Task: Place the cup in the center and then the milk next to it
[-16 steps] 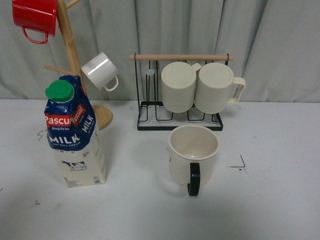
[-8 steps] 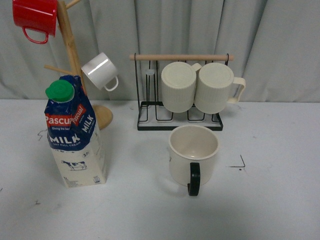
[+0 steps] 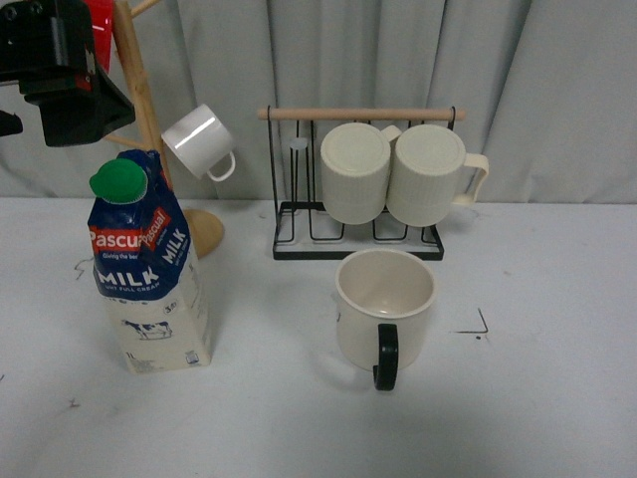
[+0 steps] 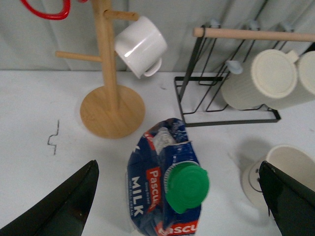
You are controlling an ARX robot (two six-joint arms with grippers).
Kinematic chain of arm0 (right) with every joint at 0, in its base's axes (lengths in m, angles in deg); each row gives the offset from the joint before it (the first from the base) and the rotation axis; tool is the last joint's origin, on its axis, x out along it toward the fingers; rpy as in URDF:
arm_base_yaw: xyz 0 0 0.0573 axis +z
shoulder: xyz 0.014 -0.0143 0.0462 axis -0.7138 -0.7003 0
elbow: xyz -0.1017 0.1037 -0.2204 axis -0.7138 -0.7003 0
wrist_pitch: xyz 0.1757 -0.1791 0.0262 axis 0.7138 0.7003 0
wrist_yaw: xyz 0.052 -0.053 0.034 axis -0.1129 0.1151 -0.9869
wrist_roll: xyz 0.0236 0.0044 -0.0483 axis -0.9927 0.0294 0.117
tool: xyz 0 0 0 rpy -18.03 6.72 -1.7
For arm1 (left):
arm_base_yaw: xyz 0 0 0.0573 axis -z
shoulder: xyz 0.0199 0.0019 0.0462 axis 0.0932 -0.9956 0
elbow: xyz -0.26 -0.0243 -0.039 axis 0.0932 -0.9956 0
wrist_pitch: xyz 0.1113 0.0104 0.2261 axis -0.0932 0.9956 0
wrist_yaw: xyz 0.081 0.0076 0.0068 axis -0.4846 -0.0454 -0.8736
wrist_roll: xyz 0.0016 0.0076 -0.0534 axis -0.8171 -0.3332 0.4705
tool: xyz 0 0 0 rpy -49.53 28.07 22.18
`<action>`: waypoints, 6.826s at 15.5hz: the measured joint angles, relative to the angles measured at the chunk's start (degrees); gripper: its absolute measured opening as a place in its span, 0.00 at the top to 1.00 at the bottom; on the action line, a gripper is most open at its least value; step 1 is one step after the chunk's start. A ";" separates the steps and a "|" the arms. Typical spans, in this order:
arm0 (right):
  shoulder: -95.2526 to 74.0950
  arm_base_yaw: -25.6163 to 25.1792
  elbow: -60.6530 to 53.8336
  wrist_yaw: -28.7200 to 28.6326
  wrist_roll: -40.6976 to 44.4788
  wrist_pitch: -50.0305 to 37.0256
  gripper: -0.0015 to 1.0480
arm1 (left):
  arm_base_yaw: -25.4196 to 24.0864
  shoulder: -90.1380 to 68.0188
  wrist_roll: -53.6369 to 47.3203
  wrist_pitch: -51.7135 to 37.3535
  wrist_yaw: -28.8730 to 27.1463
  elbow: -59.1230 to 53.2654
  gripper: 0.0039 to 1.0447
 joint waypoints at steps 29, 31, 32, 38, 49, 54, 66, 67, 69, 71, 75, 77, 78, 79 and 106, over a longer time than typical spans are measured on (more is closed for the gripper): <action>0.00 0.00 0.00 0.00 0.02 0.00 0.06 | 11.28 -16.31 0.35 0.92 -13.55 6.34 0.79; 0.00 0.00 0.00 0.00 0.02 0.00 0.06 | 14.23 -16.26 1.16 0.87 -13.75 8.41 0.79; 0.00 0.00 0.00 0.00 0.00 0.00 0.06 | 15.80 -16.26 1.36 0.13 -13.88 9.31 0.79; 0.00 0.00 0.00 0.02 0.00 0.00 0.06 | 19.08 -18.27 1.46 -1.25 -15.58 9.81 0.79; 0.00 0.00 0.00 0.00 0.00 0.00 0.06 | 22.12 -20.15 1.14 -5.64 -14.93 8.81 0.57; 0.00 0.00 0.00 0.00 0.00 0.00 0.06 | 21.75 -16.35 3.19 -3.76 -11.74 7.89 0.07; 0.00 0.00 0.00 0.00 0.02 -0.02 0.06 | -0.85 36.54 -6.25 -14.69 -8.17 -25.09 0.70; 0.00 0.00 0.00 0.02 0.02 0.00 0.06 | -1.44 37.70 -6.40 -15.08 -6.93 -27.28 0.81; 0.00 0.00 0.00 0.02 0.02 -0.02 0.06 | -3.28 41.44 -6.54 -15.43 -5.77 -31.58 0.98; 0.00 0.00 0.00 0.00 0.00 0.00 0.06 | -8.44 44.83 -6.56 -15.17 -0.61 -34.27 0.99; 0.00 0.00 0.00 0.00 0.00 0.00 0.06 | -8.46 50.03 -6.56 -13.27 -0.22 -37.94 0.99; 0.00 0.00 0.00 0.02 0.02 0.00 0.06 | -8.55 51.82 -6.56 -12.44 -0.24 -38.93 0.99; 0.00 0.00 0.00 0.02 0.00 0.00 0.06 | -8.55 53.53 -6.56 -11.63 -0.22 -39.65 0.99; 0.00 0.00 0.00 0.02 0.00 -0.02 0.06 | -8.55 54.97 -6.58 -10.78 -0.22 -40.17 0.99; 0.00 0.00 0.00 0.02 0.00 0.00 0.06 | -8.55 77.42 -6.62 8.44 -0.26 -43.36 0.07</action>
